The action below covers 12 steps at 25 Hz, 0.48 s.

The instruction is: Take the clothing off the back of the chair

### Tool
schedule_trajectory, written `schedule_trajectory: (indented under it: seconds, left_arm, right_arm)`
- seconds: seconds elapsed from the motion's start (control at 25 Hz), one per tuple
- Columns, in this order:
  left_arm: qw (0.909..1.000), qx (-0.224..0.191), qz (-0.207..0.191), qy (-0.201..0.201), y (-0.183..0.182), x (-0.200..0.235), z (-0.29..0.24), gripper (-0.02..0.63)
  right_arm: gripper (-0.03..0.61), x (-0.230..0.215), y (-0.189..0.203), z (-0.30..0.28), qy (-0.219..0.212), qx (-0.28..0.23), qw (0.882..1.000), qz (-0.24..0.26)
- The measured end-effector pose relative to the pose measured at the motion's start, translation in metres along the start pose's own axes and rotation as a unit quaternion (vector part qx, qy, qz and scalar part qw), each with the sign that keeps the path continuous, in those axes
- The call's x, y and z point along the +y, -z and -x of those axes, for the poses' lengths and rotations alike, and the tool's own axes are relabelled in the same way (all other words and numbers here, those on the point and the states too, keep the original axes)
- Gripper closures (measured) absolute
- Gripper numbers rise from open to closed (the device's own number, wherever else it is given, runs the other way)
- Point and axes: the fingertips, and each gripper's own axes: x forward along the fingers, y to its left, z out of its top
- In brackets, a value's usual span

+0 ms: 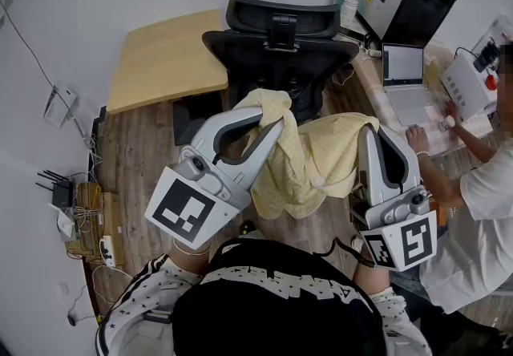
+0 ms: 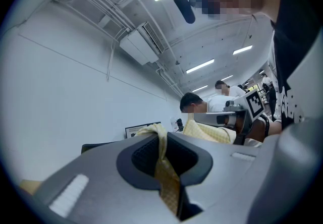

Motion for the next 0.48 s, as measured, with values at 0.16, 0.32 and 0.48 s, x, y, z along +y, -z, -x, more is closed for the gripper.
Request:
schedule_trajectory:
  seconds: [0.16,0.32,0.48]
  left_arm:
    - [1.0000,0.001,0.000,0.004,0.0008,-0.0009,-0.0009,0.588]
    - [1.0000,0.001,0.002,0.005,0.0011,-0.0014,-0.0023,0.588]
    - [1.0000,0.002,0.003,0.003,0.0015,-0.0005,-0.0019,0.588]
  right_arm:
    - [0.555,0.0012,0.0006,-0.0004,-0.002,0.003,1.000,0.003]
    - [0.555,-0.0001,0.0014,-0.0007,-0.001,0.006,1.000,0.003]
    - [0.555,-0.0003,0.0020,-0.0015,0.000,0.006,1.000,0.001]
